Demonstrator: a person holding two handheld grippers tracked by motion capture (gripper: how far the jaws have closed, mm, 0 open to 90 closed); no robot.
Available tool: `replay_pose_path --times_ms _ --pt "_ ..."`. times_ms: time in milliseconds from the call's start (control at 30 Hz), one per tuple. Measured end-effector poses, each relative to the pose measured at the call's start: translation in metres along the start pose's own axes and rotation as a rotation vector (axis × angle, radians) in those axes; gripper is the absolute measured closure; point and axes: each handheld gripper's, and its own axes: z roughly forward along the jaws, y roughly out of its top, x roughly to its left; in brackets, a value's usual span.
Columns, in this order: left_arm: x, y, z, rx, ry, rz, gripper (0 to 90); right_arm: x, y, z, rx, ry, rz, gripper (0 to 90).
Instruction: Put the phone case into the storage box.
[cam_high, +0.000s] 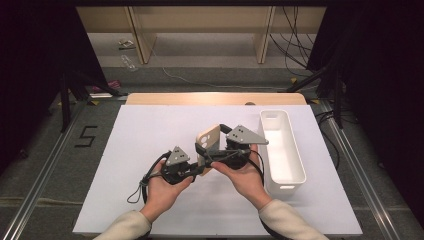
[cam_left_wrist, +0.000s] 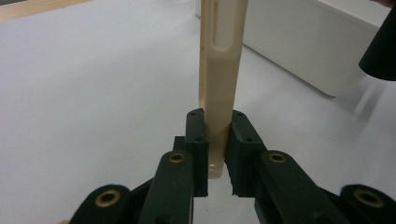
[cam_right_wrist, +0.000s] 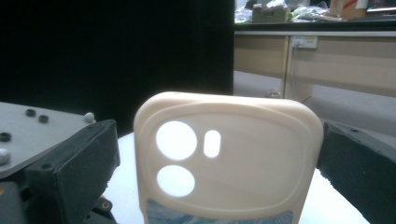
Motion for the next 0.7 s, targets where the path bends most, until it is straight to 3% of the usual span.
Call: replay_pose_path --times_ms 700 --pt "-0.0027 -0.0007 0.0019 0.005 -0.012 0.011 79.9 -0.0003 -0.0020 0.0001 -0.009 -0.042 0.005 7.2"
